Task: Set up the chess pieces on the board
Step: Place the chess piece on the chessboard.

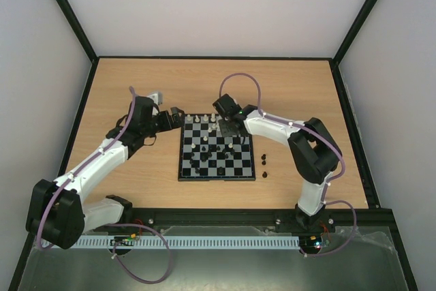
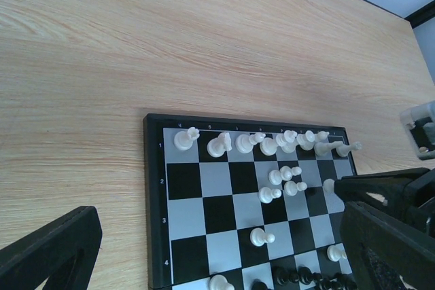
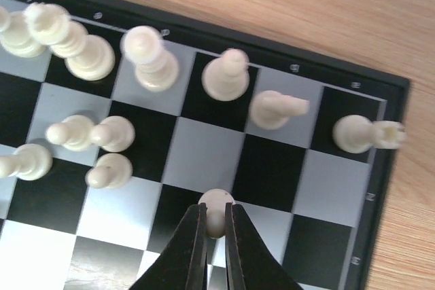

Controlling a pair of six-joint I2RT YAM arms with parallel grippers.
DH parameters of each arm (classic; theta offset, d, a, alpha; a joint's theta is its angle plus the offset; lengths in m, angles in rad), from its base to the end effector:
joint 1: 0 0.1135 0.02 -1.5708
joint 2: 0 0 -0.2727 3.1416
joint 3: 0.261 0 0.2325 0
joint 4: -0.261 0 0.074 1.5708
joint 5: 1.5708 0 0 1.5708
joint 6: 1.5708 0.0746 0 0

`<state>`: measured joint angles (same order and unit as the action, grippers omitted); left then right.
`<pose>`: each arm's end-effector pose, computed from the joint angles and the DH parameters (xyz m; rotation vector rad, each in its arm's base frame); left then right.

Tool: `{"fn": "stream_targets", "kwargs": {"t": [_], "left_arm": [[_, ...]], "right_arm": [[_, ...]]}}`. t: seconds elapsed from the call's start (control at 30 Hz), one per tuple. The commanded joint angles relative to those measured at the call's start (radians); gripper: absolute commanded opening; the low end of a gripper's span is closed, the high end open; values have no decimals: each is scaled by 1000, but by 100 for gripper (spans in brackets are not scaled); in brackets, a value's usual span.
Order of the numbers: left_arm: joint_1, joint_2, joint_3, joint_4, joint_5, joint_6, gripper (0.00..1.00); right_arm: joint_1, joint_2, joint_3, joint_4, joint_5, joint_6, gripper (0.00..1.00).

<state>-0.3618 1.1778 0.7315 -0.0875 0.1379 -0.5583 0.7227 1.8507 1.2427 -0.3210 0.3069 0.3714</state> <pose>0.2502 -0.1057 0.2473 -0.1281 2.1734 -0.6857 0.3156 0.2482 0.1803 -0.3027 2.4233 0.0995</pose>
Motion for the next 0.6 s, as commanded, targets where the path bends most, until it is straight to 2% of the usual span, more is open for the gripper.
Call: {"fn": "stream_targets", "kwargs": {"t": [0.0, 0.57], "left_arm": [[-3, 14, -14, 22, 24, -6, 99], [-3, 39, -18, 43, 46, -7, 100]], "right_arm": [[-44, -62, -35, -58, 56, 24, 5], [-129, -26, -35, -67, 24, 30, 5]]}}
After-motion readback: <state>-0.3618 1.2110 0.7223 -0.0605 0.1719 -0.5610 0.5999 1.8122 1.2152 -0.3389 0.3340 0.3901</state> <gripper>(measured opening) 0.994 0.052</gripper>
